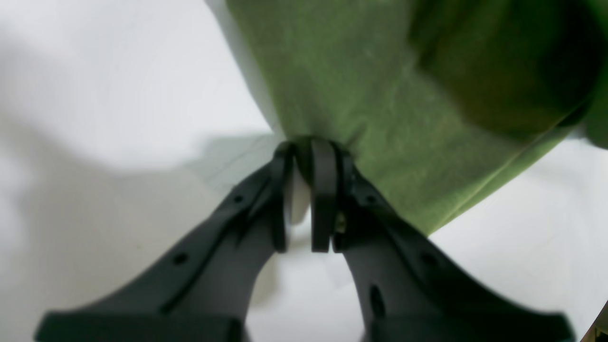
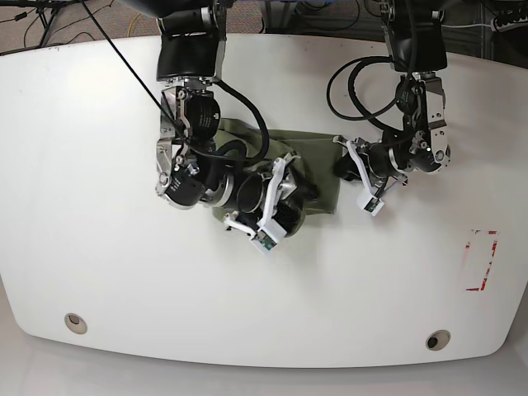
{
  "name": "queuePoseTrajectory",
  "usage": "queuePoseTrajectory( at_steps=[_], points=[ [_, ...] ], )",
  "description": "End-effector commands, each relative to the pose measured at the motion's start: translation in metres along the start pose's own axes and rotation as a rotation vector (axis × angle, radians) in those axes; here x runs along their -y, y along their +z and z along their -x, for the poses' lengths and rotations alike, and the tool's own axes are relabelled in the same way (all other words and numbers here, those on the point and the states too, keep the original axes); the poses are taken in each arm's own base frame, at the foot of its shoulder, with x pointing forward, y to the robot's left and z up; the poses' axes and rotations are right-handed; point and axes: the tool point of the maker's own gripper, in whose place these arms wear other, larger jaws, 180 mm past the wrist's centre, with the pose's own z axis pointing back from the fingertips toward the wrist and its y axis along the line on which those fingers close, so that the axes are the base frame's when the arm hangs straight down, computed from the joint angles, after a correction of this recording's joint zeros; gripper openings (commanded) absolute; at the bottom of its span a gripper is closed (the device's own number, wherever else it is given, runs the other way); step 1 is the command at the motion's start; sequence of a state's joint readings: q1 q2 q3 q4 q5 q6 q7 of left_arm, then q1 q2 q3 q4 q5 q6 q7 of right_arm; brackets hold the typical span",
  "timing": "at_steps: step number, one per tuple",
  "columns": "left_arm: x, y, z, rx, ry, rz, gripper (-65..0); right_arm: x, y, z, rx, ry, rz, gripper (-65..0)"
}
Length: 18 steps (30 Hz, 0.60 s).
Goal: Layout the t-shirt on the table in an organized manner, then fold the t-shirt properly
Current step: 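Fold the right gripper's end over onto the bundle and press down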
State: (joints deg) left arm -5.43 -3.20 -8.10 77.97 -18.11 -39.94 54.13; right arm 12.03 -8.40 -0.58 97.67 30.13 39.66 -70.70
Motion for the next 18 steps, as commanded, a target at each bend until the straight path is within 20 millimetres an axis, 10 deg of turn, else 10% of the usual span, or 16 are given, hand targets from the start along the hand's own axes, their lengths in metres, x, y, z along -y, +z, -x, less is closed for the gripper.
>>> queuePoseTrajectory(
  at_steps=[1, 18],
  points=[
    [-0.004, 0.002, -0.002, -0.015, -0.019, -0.015, -60.0, -0.019, -0.004, -0.025, 0.06, 0.062, -0.05, -21.4],
    [-0.011, 0.023, -0.029, 0.053, -0.087, -0.068, -60.0, -0.016, 0.006, -0.023, 0.076, 0.057, -0.018, -18.4]
  ],
)
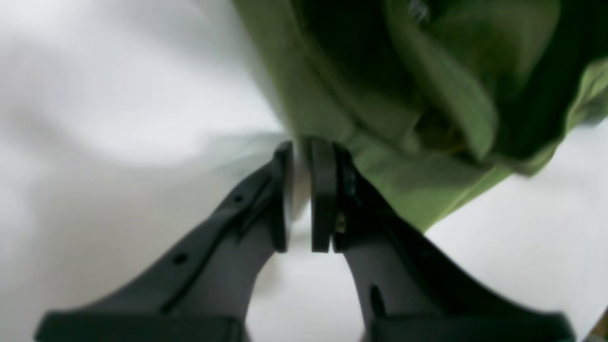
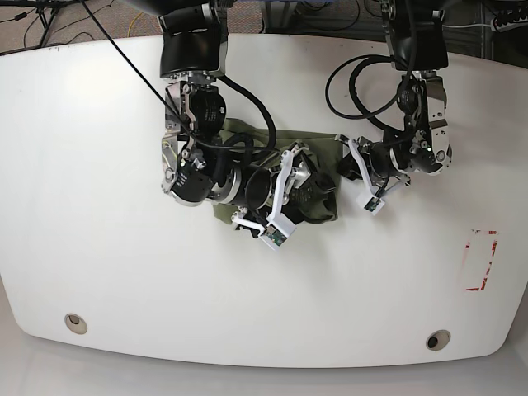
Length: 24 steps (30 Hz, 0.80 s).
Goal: Layout the t-shirt on the table in an organized manner, then fold the t-shirt properly
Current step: 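Fold the right gripper's end over onto the bundle and press down, then grasp the bundle edge with the right gripper while the left arm withdraws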
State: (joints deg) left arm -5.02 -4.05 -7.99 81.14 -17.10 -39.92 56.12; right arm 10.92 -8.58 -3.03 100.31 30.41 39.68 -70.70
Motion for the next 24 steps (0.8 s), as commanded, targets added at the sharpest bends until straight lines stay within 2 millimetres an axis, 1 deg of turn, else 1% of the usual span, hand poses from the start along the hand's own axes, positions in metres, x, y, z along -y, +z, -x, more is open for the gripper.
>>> queuePoseTrajectory(
  at_steps=[1, 4, 6, 7, 8, 10, 11, 13, 16, 19, 20, 24],
  points=[
    [-0.006, 0.015, -0.028, 0.08, -0.047, -0.033, -60.0, 0.003, 0.007, -0.017, 0.067, 0.009, 0.011, -18.4],
    [-0.006, 0.022, -0.038, 0.106, -0.067, -0.048, -60.0, 0.01, 0.011, -0.012, 0.056, 0.007, 0.029, -18.4],
    [-0.01, 0.028, -0.042, 0.124, -0.069, -0.067, -60.0, 0.012, 0.012, -0.01, 0.047, 0.008, 0.034, -18.4],
    [-0.016, 0.035, -0.045, 0.142, -0.063, -0.09, -59.9, 0.013, 0.012, -0.008, 0.043, 0.004, 0.035, -18.4],
    [-0.018, 0.038, -0.045, 0.144, -0.059, -0.098, -59.9, 0.013, 0.012, -0.008, 0.043, 0.004, 0.035, -18.4],
    [-0.035, 0.055, -0.046, 0.152, -0.036, -0.156, -59.9, 0.015, 0.012, -0.006, 0.035, 0.006, 0.042, -18.4],
    [-0.039, 0.059, -0.047, 0.155, -0.03, -0.171, -59.9, 0.016, 0.012, -0.005, 0.03, 0.008, 0.048, -18.4],
    [-0.058, 0.08, -0.047, 0.175, 0.0, -0.238, -59.9, 0.021, 0.011, -0.002, 0.0, 0.027, 0.082, -18.4],
    [-0.089, 0.119, -0.047, 0.228, 0.038, -0.36, -59.9, 0.024, 0.006, 0.001, -0.043, 0.064, 0.113, -18.2],
    [-0.116, 0.151, -0.04, 0.24, 0.051, -0.455, -59.9, 0.018, -0.009, -0.01, -0.053, 0.138, 0.102, -18.2],
    [-0.122, 0.158, -0.038, 0.239, 0.054, -0.474, -59.9, 0.017, -0.012, -0.013, -0.051, 0.152, 0.098, -18.2],
    [-0.15, 0.193, -0.028, 0.227, 0.058, -0.572, -59.9, 0.021, -0.026, -0.023, -0.056, 0.208, 0.107, -18.2]
  ],
)
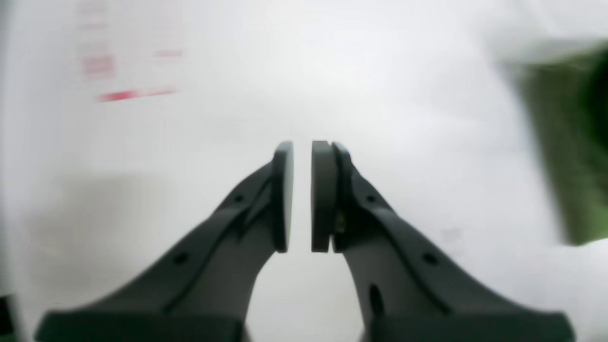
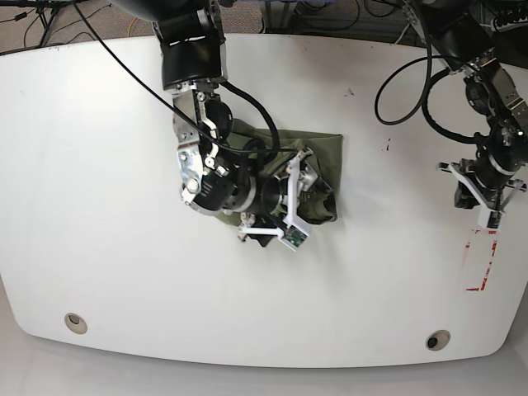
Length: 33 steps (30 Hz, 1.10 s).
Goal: Layout the t-shirt on the table in an organized manner, then fold the t-shirt properly
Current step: 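Grasp the bundle edge with the right gripper while the left arm withdraws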
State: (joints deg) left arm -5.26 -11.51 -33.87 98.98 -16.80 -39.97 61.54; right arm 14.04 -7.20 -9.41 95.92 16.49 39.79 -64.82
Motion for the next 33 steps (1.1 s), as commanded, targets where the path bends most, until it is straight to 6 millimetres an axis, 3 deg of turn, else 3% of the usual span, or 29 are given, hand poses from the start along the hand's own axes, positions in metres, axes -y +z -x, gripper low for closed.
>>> queuePoseTrajectory(
  at_steps=[1, 8, 18, 21, 25, 27, 33],
  points=[
    [-0.029, 0.017, -0.014, 0.049, -0.013, -0.066, -59.9, 0.007, -0.007, -0.031, 0.061, 0.061, 0.012, -18.2],
    [-0.072, 0.041, -0.002, 0.034, 0.021, -0.175, -59.9, 0.012, -0.028, -0.037, 0.078, 0.04, -0.021, -18.2],
    [-0.089, 0.054, 0.013, 0.016, 0.055, -0.222, -59.9, 0.011, -0.051, -0.026, 0.105, -0.035, -0.071, -20.6],
    [-0.089, 0.055, 0.021, -0.002, 0.059, -0.224, -59.9, 0.011, -0.052, -0.026, 0.113, -0.041, -0.074, -30.8],
    [-0.088, 0.055, 0.024, -0.008, 0.058, -0.222, -59.9, 0.012, -0.052, -0.029, 0.125, -0.04, -0.072, -54.2],
    [-0.088, 0.055, 0.024, -0.008, 0.058, -0.222, -59.9, 0.013, -0.051, -0.03, 0.128, -0.035, -0.07, -62.3],
    [-0.088, 0.055, 0.024, -0.01, 0.057, -0.22, -59.9, 0.016, -0.049, -0.042, 0.147, -0.023, -0.068, -62.3]
  ],
)
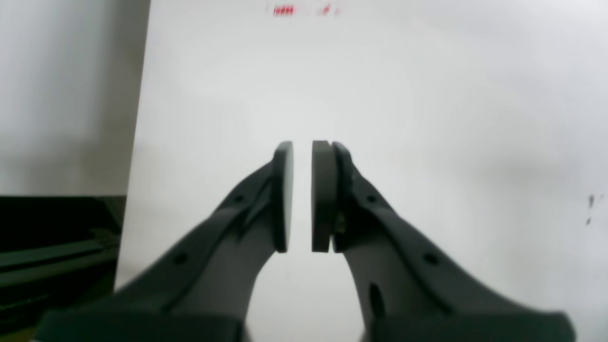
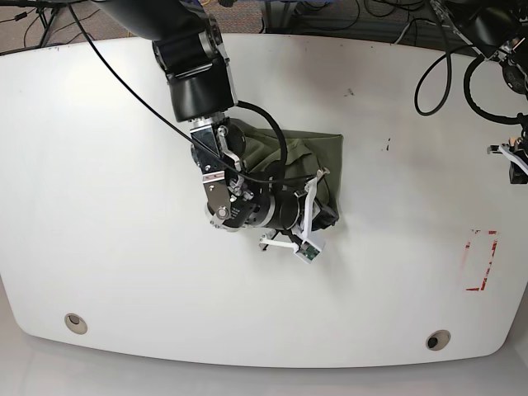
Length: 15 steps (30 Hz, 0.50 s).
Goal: Layout the t-shirt on the table in an organized manner, then fold the t-shirt properly
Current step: 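Grasp the bundle edge with the right gripper while the left arm withdraws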
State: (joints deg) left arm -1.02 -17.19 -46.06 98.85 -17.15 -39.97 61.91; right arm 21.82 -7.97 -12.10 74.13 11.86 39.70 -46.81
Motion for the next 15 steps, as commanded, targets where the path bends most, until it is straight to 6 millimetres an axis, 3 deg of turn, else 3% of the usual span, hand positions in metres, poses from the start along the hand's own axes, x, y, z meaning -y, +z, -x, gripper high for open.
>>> queuePoseTrajectory(
  at_steps=[1, 7, 15],
  points=[
    [-0.006, 0.005, -0.016, 0.049, -0.017, -0.014, -59.9, 0.0, 0.005, -0.039, 0.095, 0.032, -0.007, -62.3],
    [-0.005, 0.005, -0.015, 0.048, -0.017, -0.013, -59.9, 0.001, 0.009, -0.054, 0.12, 0.064, -0.001, -62.3],
    [-0.004, 0.006, -0.005, 0.022, -0.025, -0.011, -59.9, -0.03, -0.004, -0.06, 0.089, 0.164, -0.067, -59.6]
  ],
)
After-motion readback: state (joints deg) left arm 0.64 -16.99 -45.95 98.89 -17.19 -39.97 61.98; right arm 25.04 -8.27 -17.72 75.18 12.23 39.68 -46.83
